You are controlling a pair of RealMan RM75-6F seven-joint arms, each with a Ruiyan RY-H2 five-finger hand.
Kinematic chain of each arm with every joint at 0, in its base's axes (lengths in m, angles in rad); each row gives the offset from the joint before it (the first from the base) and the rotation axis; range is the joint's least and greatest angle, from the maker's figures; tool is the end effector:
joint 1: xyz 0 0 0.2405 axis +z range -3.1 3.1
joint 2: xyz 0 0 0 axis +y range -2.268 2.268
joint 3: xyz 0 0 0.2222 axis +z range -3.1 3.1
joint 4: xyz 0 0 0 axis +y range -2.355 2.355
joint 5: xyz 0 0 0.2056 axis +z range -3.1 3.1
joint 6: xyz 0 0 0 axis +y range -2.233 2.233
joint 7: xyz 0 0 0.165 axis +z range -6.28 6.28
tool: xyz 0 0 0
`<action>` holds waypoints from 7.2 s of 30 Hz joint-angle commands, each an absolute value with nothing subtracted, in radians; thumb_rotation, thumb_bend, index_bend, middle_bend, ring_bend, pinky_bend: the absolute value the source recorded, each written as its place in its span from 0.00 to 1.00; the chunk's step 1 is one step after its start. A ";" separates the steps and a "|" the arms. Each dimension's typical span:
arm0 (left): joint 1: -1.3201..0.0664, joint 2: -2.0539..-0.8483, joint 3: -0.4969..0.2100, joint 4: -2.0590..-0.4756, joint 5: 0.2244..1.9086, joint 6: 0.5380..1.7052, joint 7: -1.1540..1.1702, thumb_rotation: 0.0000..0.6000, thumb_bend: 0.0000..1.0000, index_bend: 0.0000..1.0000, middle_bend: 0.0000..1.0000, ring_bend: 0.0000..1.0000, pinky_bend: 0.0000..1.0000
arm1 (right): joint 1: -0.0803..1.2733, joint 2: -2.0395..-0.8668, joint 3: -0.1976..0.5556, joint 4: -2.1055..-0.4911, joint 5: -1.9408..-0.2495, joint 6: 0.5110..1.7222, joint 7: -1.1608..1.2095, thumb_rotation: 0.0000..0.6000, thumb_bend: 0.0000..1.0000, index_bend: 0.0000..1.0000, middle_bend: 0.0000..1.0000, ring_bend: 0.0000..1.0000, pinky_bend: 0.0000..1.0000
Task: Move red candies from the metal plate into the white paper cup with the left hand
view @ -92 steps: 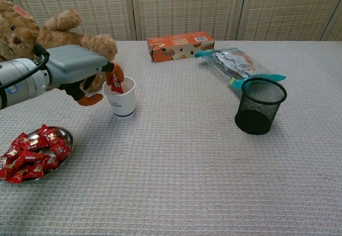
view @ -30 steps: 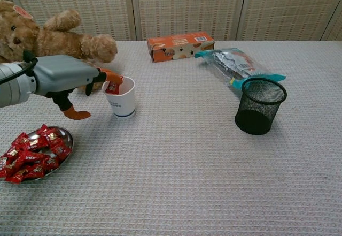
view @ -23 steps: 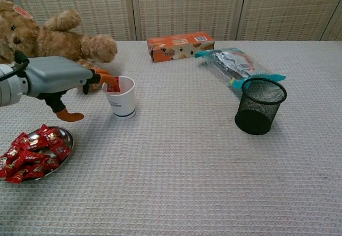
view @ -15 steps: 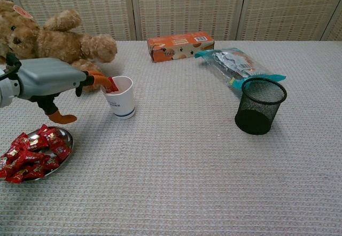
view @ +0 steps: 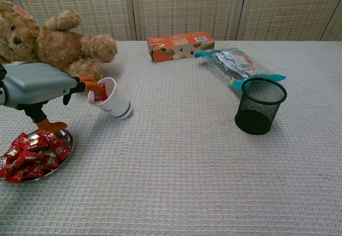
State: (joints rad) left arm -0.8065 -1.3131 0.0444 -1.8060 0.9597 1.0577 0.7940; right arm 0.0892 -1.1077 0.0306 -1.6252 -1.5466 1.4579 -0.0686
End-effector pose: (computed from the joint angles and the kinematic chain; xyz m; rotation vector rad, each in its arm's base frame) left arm -0.1357 0.2924 0.0077 -2.0648 -0.6017 -0.5254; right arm -0.2729 -0.1958 0.1402 1.4756 -0.8621 0.8555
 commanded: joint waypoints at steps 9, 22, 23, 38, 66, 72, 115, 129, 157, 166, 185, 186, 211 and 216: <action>-0.796 -1.323 0.040 -1.812 1.010 1.071 0.789 1.00 0.35 0.00 0.00 0.36 0.88 | 0.087 -1.104 0.029 -1.626 -1.552 1.463 -0.067 1.00 0.02 0.00 0.00 0.00 0.00; -0.791 -1.380 0.027 -1.773 1.062 1.084 0.801 1.00 0.33 0.00 0.00 0.39 0.90 | 0.085 -1.100 0.030 -1.627 -1.554 1.470 -0.058 1.00 0.04 0.00 0.00 0.00 0.00; -0.792 -1.377 0.028 -1.780 1.053 1.078 0.809 1.00 0.33 0.00 0.00 0.38 0.90 | 0.085 -1.099 0.030 -1.626 -1.555 1.470 -0.058 1.00 0.04 0.00 0.00 0.00 0.00; -0.559 -1.259 0.212 -1.832 1.272 1.287 0.670 1.00 0.32 0.00 0.00 0.29 0.77 | 0.086 -1.104 0.021 -1.621 -1.572 1.469 -0.048 1.00 0.04 0.00 0.00 0.00 0.00; -0.379 -1.378 0.164 -1.600 1.302 1.261 0.633 1.00 0.32 0.00 0.00 0.32 0.84 | 0.097 -1.118 0.012 -1.628 -1.582 1.450 -0.074 1.00 0.04 0.00 0.00 0.00 0.00; -0.380 -1.394 0.134 -1.585 1.320 1.251 0.616 1.00 0.32 0.00 0.00 0.33 0.85 | 0.096 -1.115 0.012 -1.631 -1.582 1.452 -0.074 1.00 0.04 0.00 0.00 0.00 0.00; -0.413 -1.463 0.062 -1.539 1.294 1.147 0.730 1.00 0.33 0.34 0.32 0.51 0.93 | 0.101 -1.112 0.013 -1.635 -1.565 1.435 -0.081 1.00 0.04 0.00 0.00 0.00 0.00; -0.405 -1.467 0.061 -1.523 1.331 1.162 0.694 1.00 0.35 0.51 0.50 0.58 0.97 | 0.102 -1.113 0.013 -1.637 -1.562 1.433 -0.085 1.00 0.04 0.00 0.00 0.00 0.00; -0.409 -1.485 0.038 -1.481 1.393 1.184 0.636 1.00 0.75 0.73 0.70 0.65 1.00 | 0.106 -1.115 0.017 -1.636 -1.548 1.422 -0.091 1.00 0.04 0.00 0.00 0.00 0.00; -0.428 -1.474 0.003 -1.493 1.425 1.200 0.580 1.00 0.76 0.74 0.73 0.67 1.00 | 0.106 -1.114 0.020 -1.634 -1.544 1.424 -0.087 1.00 0.04 0.00 0.00 0.00 0.00; -0.567 -1.474 -0.176 -1.527 1.369 1.137 0.546 1.00 0.76 0.74 0.73 0.68 1.00 | 0.111 -1.117 0.026 -1.631 -1.526 1.412 -0.092 1.00 0.04 0.00 0.00 0.00 0.00; -0.581 -1.481 -0.185 -1.519 1.357 1.123 0.559 1.00 0.76 0.74 0.73 0.68 1.00 | 0.112 -1.117 0.026 -1.631 -1.523 1.410 -0.092 1.00 0.04 0.00 0.00 0.00 0.00; -0.779 -1.649 -0.237 -1.360 1.214 1.039 0.747 1.00 0.76 0.74 0.74 0.68 1.00 | 0.105 -1.102 0.040 -1.627 -1.495 1.417 -0.065 1.00 0.04 0.00 0.00 0.00 0.00; -0.795 -1.675 -0.236 -1.306 1.197 1.039 0.751 1.00 0.76 0.74 0.73 0.68 1.00 | 0.102 -1.099 0.043 -1.626 -1.493 1.424 -0.058 1.00 0.04 0.00 0.00 0.00 0.00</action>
